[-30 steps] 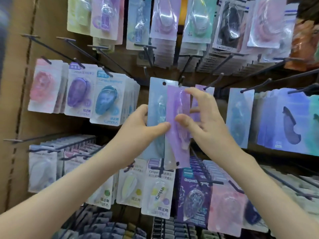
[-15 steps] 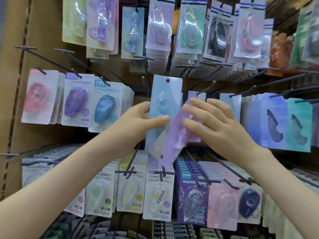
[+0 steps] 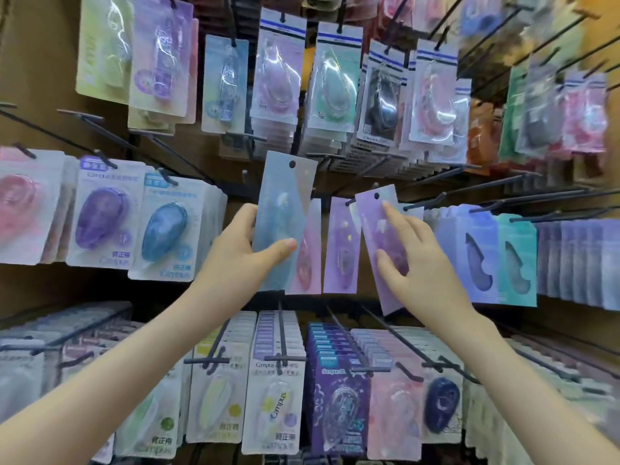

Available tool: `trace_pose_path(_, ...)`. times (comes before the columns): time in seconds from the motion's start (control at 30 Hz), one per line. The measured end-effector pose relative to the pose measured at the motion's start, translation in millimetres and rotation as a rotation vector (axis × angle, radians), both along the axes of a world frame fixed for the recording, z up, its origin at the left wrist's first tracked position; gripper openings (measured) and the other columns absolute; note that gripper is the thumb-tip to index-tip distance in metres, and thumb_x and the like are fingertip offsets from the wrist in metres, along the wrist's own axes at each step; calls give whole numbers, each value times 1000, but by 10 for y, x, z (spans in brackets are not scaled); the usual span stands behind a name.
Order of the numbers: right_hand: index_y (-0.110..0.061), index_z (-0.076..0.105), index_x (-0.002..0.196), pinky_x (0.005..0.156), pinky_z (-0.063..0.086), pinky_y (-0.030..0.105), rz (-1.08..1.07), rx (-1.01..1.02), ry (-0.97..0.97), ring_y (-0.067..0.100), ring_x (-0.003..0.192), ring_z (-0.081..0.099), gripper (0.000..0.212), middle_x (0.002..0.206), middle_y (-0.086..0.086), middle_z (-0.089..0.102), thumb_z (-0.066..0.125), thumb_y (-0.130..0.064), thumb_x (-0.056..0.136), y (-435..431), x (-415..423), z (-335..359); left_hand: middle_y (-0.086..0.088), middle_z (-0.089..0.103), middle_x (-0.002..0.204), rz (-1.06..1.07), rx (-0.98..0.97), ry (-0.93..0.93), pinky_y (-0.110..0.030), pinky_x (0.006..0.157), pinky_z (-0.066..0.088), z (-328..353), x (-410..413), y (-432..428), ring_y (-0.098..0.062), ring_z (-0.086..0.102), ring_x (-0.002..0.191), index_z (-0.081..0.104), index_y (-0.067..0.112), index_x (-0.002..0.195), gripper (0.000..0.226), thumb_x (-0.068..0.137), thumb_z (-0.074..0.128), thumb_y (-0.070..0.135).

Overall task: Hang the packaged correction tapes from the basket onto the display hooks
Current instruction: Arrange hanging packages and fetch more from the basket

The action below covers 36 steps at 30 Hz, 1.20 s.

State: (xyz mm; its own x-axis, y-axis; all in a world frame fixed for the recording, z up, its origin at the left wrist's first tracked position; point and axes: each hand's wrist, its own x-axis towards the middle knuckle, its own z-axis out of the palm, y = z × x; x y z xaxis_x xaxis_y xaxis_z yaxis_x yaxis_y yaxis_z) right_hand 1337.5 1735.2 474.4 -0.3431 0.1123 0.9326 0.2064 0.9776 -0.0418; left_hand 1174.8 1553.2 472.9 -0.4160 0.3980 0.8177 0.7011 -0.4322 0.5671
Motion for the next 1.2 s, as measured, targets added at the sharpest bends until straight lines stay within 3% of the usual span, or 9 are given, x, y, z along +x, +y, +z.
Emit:
trace_pose_path(0.17, -39, 19, 150, 66, 38, 6, 45, -17, 45, -7, 94, 38, 66, 137, -11, 41, 52, -28, 94, -74, -77, 27, 9, 63, 110, 86, -68, 115, -30, 75, 55, -16, 33, -1, -10, 62, 99, 48, 35, 104, 26, 85, 66, 32)
trace_pose_path(0.33, -30, 25, 151, 74, 34, -4, 81, 39, 119, -12, 93, 39, 66, 132, -5, 46, 56, -22, 92, -44, -108, -35, 17, 58, 108, 185, -69, 183, -13, 63, 48, -23, 43, 14, -2, 59, 97, 46, 31, 110, 31, 87, 65, 33)
trace_pose_path(0.67, -32, 22, 151, 75, 37, 0, 178, 33, 126, -14, 94, 43, 67, 134, -6, 41, 56, -22, 94, 25, -112, -97, 20, 57, 97, 271, -82, 290, -10, 61, 50, -76, 30, 35, 11, 57, 84, 44, 29, 109, 30, 87, 64, 33)
trace_pose_path(0.8, -35, 19, 151, 74, 36, -1, 136, 13, 68, -14, 99, 40, 66, 138, -9, 37, 53, -29, 95, 17, -132, 27, 25, 50, 96, 308, -106, 281, -5, 56, 46, -93, 0, 50, 6, 56, 82, 41, 30, 111, 32, 88, 63, 32)
trace_pose_path(0.9, -33, 15, 152, 72, 34, -2, 89, -25, -17, -8, 92, 35, 67, 138, -8, 37, 51, -32, 96, -12, -154, 55, 24, 49, 91, 342, -136, 293, -4, 56, 43, -113, -7, 67, 5, 54, 76, 40, 29, 109, 31, 89, 63, 32)
trace_pose_path(1.03, -32, 10, 153, 83, 36, 17, 7, -124, -124, 7, 106, 43, 67, 140, -2, 36, 48, -37, 97, -31, -241, 107, 25, 48, 87, 387, -173, 307, -11, 55, 45, -133, -18, 88, 7, 53, 74, 38, 32, 109, 32, 89, 63, 34)
trace_pose_path(1.2, -25, 5, 153, 93, 41, 35, -78, -248, -260, 31, 121, 45, 81, 139, 10, 30, 57, -40, 93, 21, -592, 270, 18, 51, 96, 381, -152, 192, -6, 53, 43, -109, -18, 83, 8, 50, 75, 40, 26, 111, 38, 86, 68, 31)
